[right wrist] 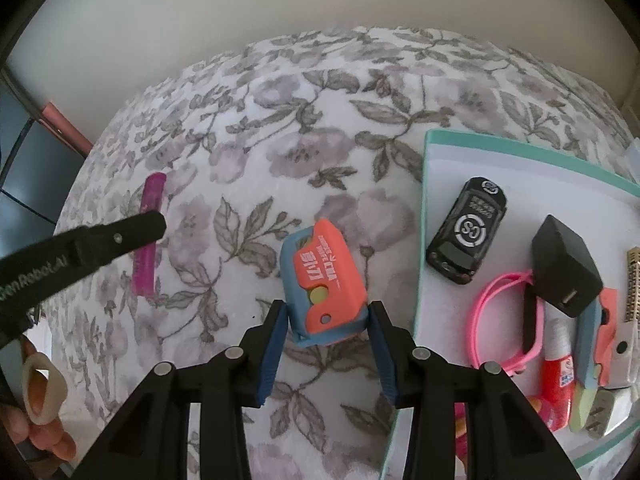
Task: Organize rigid objects
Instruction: 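Lift and carry the card toy with right tool over the tray while left tool carries the lighter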
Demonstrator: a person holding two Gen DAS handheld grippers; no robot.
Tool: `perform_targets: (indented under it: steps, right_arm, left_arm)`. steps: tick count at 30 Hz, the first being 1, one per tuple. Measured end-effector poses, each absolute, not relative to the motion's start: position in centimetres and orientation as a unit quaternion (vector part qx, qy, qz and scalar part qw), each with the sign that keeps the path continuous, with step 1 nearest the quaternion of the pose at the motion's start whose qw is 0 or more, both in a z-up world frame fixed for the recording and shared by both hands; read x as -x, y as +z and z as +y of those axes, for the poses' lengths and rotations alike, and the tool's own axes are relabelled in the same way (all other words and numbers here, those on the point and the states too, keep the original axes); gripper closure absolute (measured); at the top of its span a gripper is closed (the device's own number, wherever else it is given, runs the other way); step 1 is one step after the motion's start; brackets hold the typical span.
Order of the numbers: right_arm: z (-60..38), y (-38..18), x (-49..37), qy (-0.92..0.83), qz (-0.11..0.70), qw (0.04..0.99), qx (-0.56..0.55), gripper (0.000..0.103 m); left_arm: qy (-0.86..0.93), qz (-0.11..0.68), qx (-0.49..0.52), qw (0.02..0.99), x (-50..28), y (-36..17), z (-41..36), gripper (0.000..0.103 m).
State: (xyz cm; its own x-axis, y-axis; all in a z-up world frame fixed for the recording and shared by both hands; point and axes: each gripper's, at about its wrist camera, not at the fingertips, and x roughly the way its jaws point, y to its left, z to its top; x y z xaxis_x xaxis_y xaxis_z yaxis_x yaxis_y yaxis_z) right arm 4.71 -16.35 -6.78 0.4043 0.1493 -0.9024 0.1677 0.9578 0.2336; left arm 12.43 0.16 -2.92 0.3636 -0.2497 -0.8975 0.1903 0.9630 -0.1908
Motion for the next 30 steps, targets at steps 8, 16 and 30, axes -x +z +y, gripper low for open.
perform_targets:
  steps: [8, 16, 30]
  right_arm:
    - [-17.2, -5.0, -3.7, -0.003, 0.525, 0.838, -0.152, 0.06]
    - [-18.3, -3.4, -2.8, -0.011, 0.508, 0.848, -0.152, 0.06]
    - [-21.2, -0.5, -0.6, -0.035, 0.475, 0.865, -0.16, 0.061]
  left_arm:
    - [-0.142, 0.532, 0.029, 0.834, -11.6, -1.2, -0.6, 0.083]
    - [-0.156, 0.522, 0.027, 0.838, -10.8, -0.1, -1.8, 0.083]
    - [-0.189, 0.513, 0.013, 0.838, -9.2, 1.2, -5.2, 0.083]
